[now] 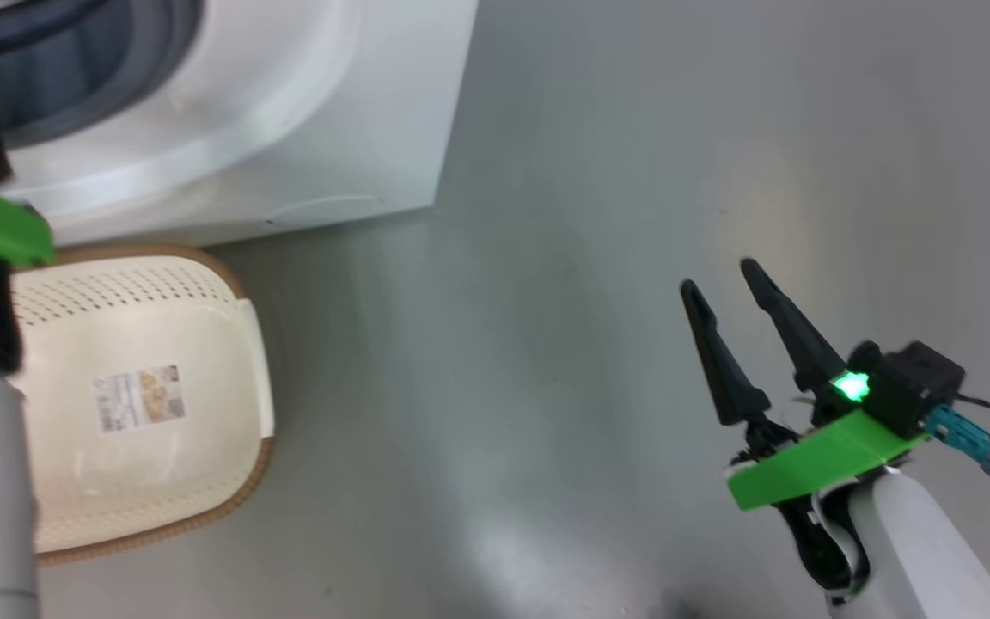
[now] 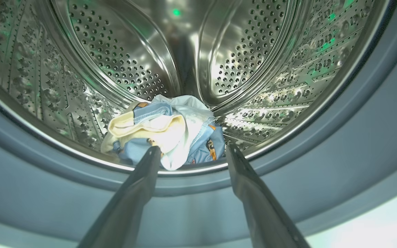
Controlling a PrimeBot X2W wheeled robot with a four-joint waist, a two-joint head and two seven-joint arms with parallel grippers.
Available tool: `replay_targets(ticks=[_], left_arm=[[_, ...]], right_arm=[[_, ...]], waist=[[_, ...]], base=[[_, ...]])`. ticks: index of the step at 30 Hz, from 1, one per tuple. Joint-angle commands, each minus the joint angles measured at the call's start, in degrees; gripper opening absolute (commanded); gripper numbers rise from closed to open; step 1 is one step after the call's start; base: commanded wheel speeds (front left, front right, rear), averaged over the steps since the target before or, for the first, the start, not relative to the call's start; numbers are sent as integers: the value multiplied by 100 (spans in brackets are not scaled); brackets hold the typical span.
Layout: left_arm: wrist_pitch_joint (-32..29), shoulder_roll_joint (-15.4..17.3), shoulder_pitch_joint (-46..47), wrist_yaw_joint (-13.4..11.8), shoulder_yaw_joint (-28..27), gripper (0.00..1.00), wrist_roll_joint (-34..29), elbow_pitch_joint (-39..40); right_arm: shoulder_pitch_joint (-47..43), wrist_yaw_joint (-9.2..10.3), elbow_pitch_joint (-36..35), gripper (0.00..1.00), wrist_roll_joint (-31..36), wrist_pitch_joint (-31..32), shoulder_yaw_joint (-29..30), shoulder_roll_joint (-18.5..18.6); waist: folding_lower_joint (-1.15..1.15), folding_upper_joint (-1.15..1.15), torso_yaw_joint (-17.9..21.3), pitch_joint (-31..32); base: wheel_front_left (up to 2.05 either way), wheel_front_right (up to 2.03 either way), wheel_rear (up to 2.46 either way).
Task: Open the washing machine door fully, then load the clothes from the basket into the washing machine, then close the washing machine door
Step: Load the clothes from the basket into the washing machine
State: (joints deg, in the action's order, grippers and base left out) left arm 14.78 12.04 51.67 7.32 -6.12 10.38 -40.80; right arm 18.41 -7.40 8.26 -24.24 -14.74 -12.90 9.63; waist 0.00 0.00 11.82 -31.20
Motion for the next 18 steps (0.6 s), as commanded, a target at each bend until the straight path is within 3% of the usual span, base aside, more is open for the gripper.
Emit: replay_targets(ticks=[1, 18], left_arm=[[22, 207, -168, 16, -132, 100, 48, 178], [22, -222, -2233, 16, -155, 100, -157, 898]], right_arm=[[-202, -9, -100, 100, 43, -26, -62, 75], [-850, -9, 71, 100, -49, -26, 43, 392]], waist=[[0, 0, -166, 212], [0, 0, -551, 1391]], base=[[0, 0, 0], [0, 0, 0]])
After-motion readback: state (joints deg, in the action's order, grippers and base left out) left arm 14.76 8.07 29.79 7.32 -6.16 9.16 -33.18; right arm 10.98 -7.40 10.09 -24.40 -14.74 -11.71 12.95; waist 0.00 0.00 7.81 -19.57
